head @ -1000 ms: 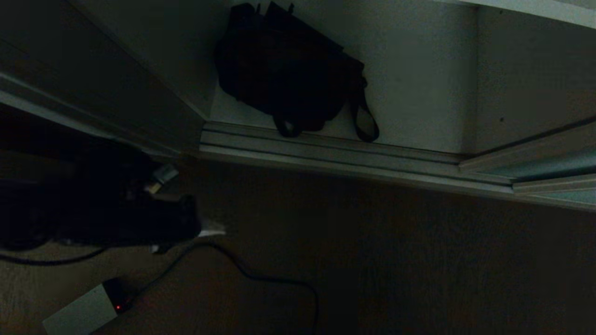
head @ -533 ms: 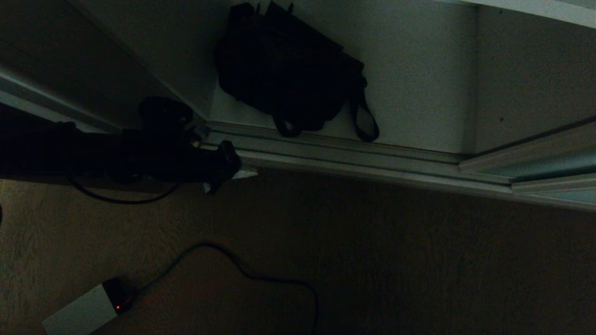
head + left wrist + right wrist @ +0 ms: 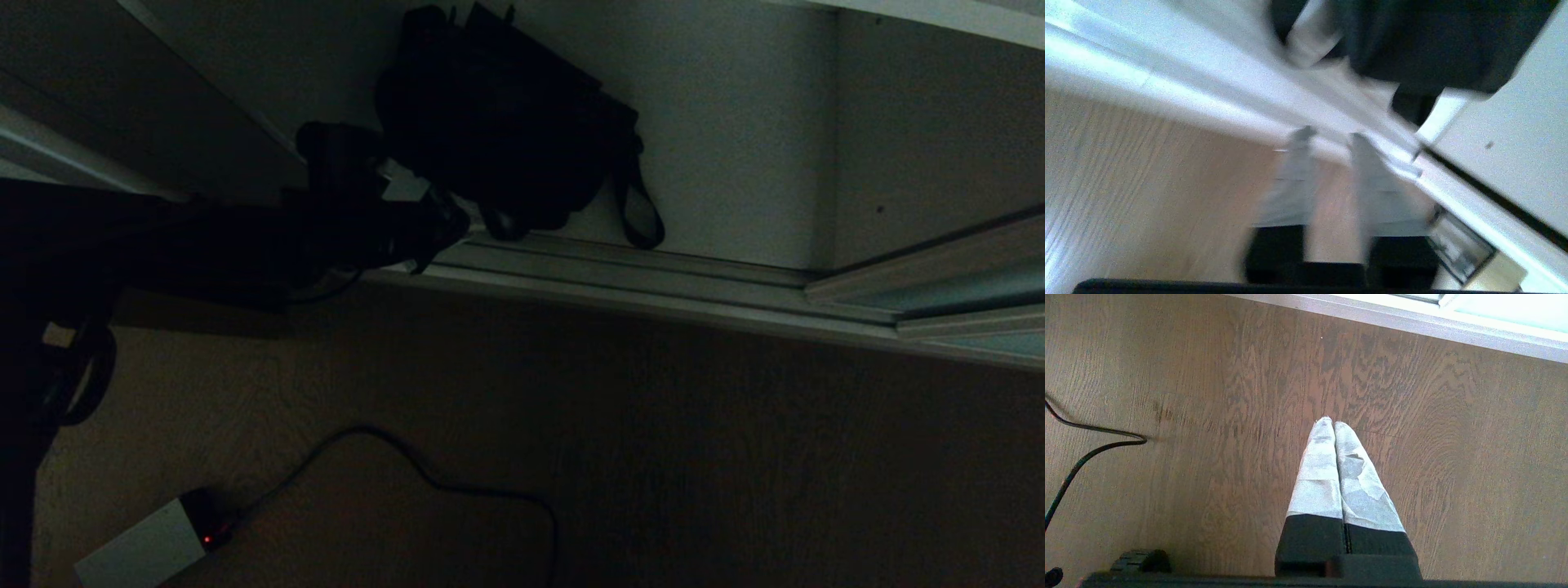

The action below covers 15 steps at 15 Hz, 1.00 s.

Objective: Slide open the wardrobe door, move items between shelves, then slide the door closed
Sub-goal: Place the bag on the higher shelf

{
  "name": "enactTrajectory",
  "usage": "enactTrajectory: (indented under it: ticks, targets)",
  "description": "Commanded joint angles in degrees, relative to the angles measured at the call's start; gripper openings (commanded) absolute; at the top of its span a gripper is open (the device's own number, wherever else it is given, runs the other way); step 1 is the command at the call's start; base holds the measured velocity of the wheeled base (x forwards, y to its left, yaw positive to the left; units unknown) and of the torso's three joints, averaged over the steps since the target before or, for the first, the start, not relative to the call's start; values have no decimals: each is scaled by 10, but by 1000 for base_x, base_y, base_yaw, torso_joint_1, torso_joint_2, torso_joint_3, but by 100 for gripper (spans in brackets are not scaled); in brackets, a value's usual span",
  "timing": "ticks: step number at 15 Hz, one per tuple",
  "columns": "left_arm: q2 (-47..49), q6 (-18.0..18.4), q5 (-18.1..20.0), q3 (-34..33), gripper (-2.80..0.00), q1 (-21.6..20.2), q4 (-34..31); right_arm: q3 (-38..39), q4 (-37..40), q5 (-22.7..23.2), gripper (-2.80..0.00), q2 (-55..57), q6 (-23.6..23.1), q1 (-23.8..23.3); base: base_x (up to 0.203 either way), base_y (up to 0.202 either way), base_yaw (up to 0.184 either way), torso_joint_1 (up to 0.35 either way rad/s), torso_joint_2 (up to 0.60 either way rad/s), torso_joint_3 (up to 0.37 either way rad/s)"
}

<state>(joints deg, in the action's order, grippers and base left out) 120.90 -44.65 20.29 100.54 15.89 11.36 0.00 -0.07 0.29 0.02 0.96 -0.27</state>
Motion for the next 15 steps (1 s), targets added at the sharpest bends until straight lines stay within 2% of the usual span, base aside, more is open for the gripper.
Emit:
enactTrajectory:
  ticks: [1,4,5,7,9,10,13,15]
  targets:
    - [36,-1,-3,8,0,11,61,0,0,1,-280,0,0,0,0,0,0,0,0,0]
    - [90,5,-47,13,0,21,179,0,0,0,-280,0,0,0,0,0,0,0,0,0]
    - [94,8,-53,14,0,23,188,0,0,0,-280,0,0,0,0,0,0,0,0,0]
    - [132,39,-70,29,0,23,205,0,0,1,-280,-1,0,0,0,0,0,0,0,0]
    - [164,57,-124,75,0,23,220,0,0,0,-280,0,0,0,0,0,0,0,0,0]
    - [174,72,-136,86,0,23,232,0,0,0,-280,0,0,0,0,0,0,0,0,0]
    - [186,77,-134,97,0,23,268,0,0,0,-280,-1,0,0,0,0,0,0,0,0]
    - [191,80,-134,98,0,24,334,0,0,0,-280,-1,0,0,0,0,0,0,0,0]
